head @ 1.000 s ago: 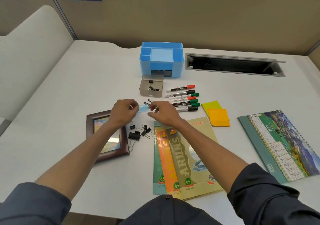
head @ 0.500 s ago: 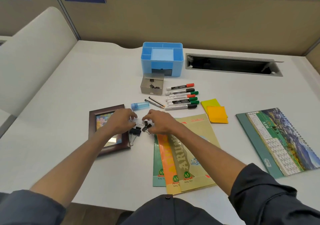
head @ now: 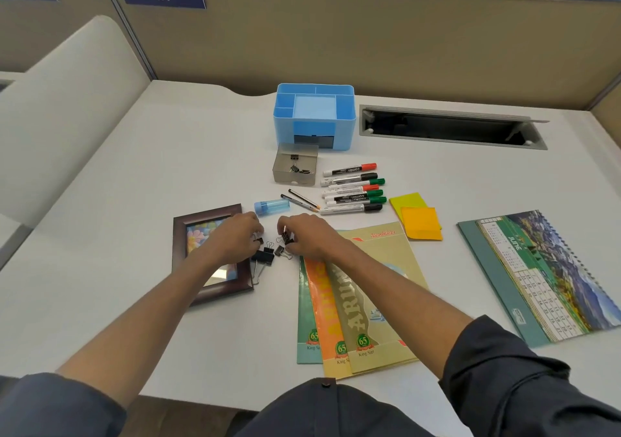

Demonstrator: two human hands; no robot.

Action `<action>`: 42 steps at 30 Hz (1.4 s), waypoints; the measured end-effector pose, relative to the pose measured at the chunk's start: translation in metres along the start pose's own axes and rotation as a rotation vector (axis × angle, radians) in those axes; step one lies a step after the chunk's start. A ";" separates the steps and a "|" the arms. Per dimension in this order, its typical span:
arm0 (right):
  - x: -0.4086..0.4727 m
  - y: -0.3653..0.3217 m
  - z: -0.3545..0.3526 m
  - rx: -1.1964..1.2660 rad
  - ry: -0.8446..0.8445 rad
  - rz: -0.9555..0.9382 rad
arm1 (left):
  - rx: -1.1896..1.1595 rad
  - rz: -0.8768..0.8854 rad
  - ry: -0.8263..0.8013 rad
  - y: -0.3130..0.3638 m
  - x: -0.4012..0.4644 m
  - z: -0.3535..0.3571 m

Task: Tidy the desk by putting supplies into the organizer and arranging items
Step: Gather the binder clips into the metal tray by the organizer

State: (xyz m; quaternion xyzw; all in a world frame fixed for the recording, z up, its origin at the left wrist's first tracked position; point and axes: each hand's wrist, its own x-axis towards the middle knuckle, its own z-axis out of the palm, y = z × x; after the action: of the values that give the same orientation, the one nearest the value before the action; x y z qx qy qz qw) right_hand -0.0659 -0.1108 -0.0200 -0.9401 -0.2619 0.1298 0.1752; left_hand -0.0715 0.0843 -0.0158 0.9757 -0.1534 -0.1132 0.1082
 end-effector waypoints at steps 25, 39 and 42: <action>0.011 0.017 -0.012 0.340 0.045 0.035 | -0.512 -0.053 0.333 0.008 0.036 -0.024; 0.059 0.051 -0.067 0.485 0.464 0.317 | -0.642 -0.190 0.435 0.022 0.112 -0.058; 0.073 0.058 -0.074 0.516 0.492 0.376 | -0.680 -0.210 0.414 0.021 0.122 -0.061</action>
State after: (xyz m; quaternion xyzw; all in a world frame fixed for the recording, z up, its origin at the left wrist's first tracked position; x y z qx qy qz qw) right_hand 0.0453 -0.1372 0.0127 -0.8998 0.0058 -0.0078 0.4362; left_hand 0.0513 0.0361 0.0246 0.8968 0.0180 0.0308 0.4411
